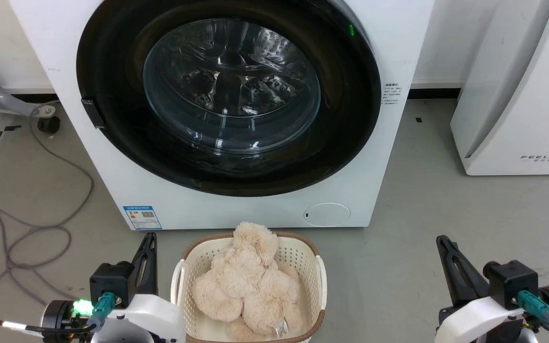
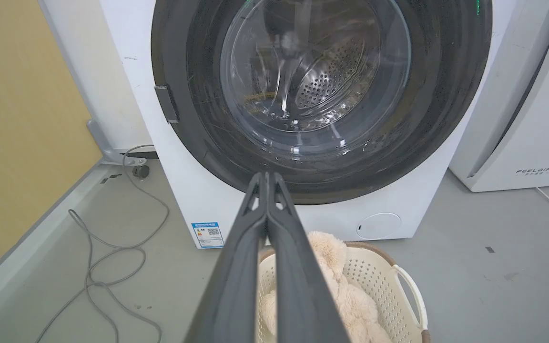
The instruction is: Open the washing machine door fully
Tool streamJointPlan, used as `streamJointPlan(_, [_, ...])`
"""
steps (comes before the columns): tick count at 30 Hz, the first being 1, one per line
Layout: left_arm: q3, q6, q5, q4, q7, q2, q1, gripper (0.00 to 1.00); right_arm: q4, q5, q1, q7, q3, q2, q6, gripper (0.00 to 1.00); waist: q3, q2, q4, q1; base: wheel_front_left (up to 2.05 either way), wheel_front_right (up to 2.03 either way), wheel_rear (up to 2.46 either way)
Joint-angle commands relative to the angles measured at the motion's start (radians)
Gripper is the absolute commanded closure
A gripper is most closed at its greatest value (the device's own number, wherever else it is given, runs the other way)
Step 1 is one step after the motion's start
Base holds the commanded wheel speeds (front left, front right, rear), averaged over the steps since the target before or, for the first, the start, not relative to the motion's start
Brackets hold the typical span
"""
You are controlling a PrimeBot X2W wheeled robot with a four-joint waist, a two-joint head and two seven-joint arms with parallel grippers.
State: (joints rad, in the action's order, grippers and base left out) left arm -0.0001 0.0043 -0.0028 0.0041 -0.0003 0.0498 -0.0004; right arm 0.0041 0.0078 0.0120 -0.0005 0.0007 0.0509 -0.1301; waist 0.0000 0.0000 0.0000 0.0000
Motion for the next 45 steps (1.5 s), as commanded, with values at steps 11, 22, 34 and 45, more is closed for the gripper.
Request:
streamJointPlan(11, [-0.013,-0.001,-0.016,0.010,-0.012,0.000,-0.003,0.00,0.005,0.011,0.005,-0.011,-0.004,0.000,0.000,0.00,0.000,0.0000,0.000,0.0000,0.00,0.00,0.00])
streamJointPlan(22, [-0.033,0.002,-0.030,0.030,-0.035,0.001,-0.011,0.00,0.016,0.031,0.014,-0.031,-0.010,0.000,0.000,1.00,-0.002,0.0000,-0.002,0.0000,0.00,0.00,0.00])
streamJointPlan(34, [-0.048,0.003,-0.044,0.043,-0.060,0.002,-0.016,0.00,0.027,0.190,0.008,-0.060,-0.014,0.000,0.000,1.00,-0.003,0.0000,-0.004,0.0000,0.00,0.00,0.00])
streamJointPlan(45, [-0.062,0.006,-0.061,0.049,-0.083,0.002,-0.028,0.00,0.027,0.471,-0.051,-0.083,-0.044,0.000,0.000,1.00,0.012,0.0000,-0.001,0.0000,0.00,0.00,0.00])
